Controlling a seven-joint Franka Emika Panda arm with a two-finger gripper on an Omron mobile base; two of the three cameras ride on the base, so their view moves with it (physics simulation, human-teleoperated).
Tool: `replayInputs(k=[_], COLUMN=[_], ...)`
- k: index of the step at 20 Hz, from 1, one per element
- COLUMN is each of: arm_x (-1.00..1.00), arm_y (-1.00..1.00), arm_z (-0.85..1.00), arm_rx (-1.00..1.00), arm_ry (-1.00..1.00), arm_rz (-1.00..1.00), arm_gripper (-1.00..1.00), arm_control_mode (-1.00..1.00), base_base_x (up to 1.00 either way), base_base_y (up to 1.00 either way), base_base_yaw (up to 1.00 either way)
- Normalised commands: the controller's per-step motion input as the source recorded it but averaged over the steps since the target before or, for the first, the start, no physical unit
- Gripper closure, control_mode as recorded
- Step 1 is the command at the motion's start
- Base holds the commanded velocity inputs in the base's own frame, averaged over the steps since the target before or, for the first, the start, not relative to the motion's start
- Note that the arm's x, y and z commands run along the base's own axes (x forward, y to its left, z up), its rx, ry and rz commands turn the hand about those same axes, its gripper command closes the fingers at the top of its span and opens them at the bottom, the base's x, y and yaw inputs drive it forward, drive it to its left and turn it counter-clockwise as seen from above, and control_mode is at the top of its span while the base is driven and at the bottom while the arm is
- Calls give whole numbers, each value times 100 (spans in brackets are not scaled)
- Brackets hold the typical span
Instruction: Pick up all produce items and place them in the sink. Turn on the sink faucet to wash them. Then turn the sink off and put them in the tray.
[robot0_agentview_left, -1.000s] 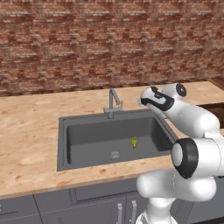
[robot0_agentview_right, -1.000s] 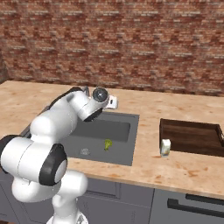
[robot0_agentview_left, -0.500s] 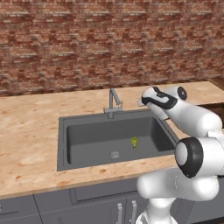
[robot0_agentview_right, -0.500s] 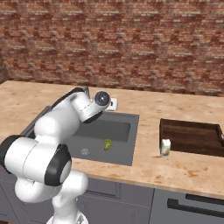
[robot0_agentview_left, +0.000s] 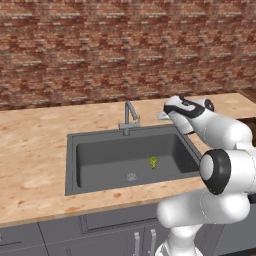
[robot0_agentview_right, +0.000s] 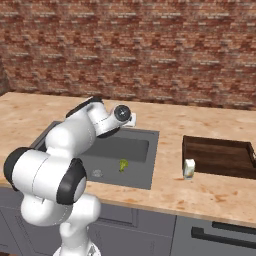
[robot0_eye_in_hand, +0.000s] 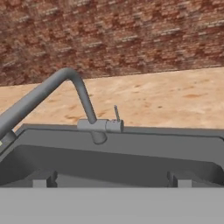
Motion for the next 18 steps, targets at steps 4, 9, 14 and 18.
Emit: replayInputs(k=[4,9,14,18], arm_x=[0,0,0,0], arm_y=[0,0,0,0], arm_z=[-20,-19,-6,0], arm_rx=[0,0,0,0], arm_ry=[-3,-2,-10,-12], arm_rz=[4,4,6,5], arm_gripper=[-100,-100,-100,-100], arm_control_mode=[-100,-100,-100,-100], base_base_x=[0,0,0,0], base_base_y=[0,0,0,0], base_base_yaw=[0,0,0,0])
